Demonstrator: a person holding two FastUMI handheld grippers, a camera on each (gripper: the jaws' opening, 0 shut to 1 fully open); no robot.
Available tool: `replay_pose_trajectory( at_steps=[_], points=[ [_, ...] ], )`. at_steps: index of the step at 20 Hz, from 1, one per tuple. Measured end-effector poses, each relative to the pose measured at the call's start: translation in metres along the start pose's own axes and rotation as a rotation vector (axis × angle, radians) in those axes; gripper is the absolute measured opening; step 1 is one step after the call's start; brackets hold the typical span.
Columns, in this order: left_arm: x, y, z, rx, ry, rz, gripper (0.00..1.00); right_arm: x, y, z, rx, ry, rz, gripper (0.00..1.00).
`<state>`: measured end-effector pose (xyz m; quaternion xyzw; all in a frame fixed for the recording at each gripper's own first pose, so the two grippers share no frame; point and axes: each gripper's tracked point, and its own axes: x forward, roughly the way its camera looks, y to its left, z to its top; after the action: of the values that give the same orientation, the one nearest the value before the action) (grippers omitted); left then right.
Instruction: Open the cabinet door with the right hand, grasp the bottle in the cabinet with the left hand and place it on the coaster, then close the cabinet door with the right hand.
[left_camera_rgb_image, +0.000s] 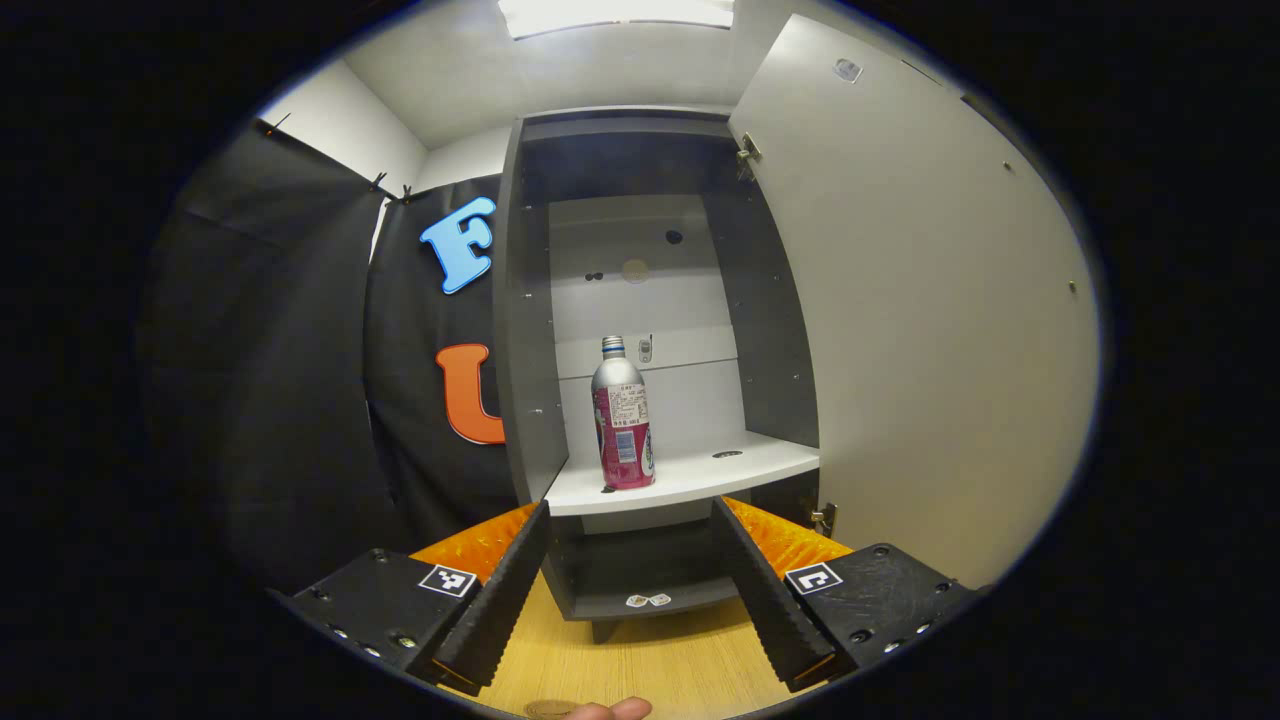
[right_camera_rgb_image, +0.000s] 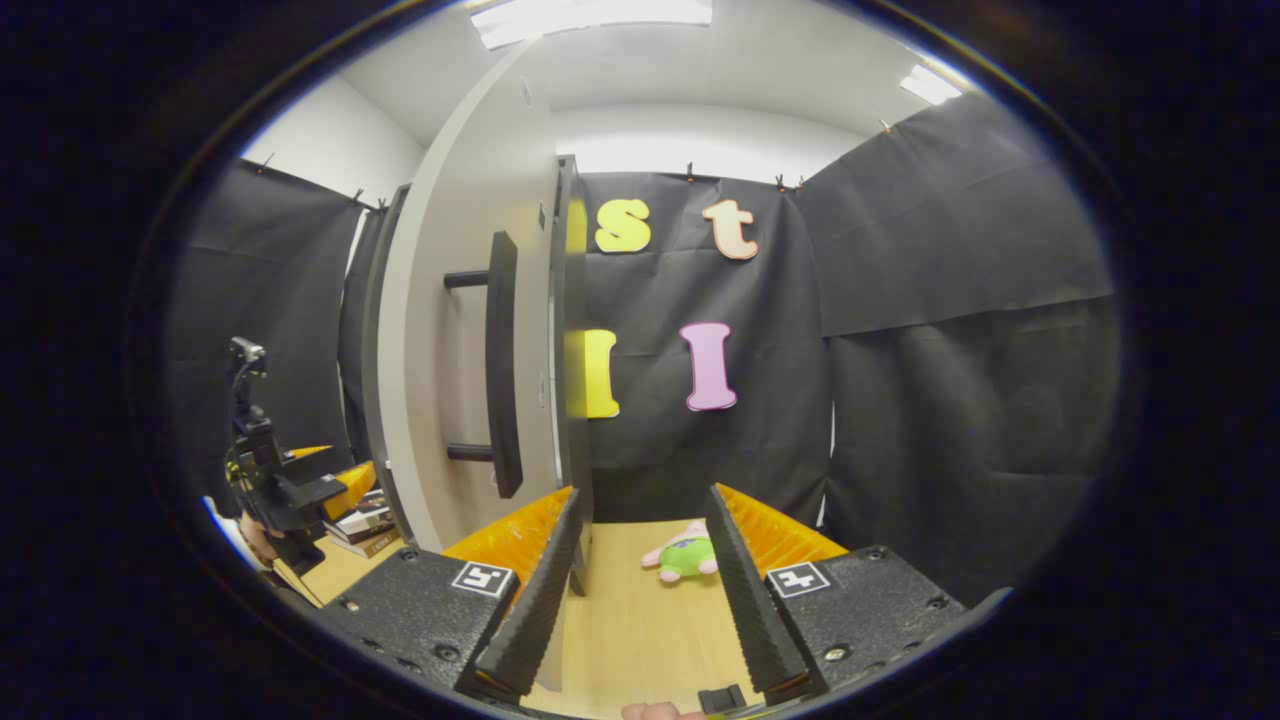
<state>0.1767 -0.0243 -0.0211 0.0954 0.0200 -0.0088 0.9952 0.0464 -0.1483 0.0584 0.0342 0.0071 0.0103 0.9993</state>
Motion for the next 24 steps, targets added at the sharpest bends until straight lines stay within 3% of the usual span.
replay_pose_trajectory(
  at_steps=[10,24],
  points=[
    [0.114,0.011,0.004,-0.076,0.013,0.033,0.96,-0.001,-0.010,0.001,-0.041,0.008,-0.059,0.78],
    [0.197,0.017,0.000,-0.100,0.049,0.051,0.96,-0.004,-0.027,-0.004,-0.066,0.030,-0.140,0.78]
  ],
)
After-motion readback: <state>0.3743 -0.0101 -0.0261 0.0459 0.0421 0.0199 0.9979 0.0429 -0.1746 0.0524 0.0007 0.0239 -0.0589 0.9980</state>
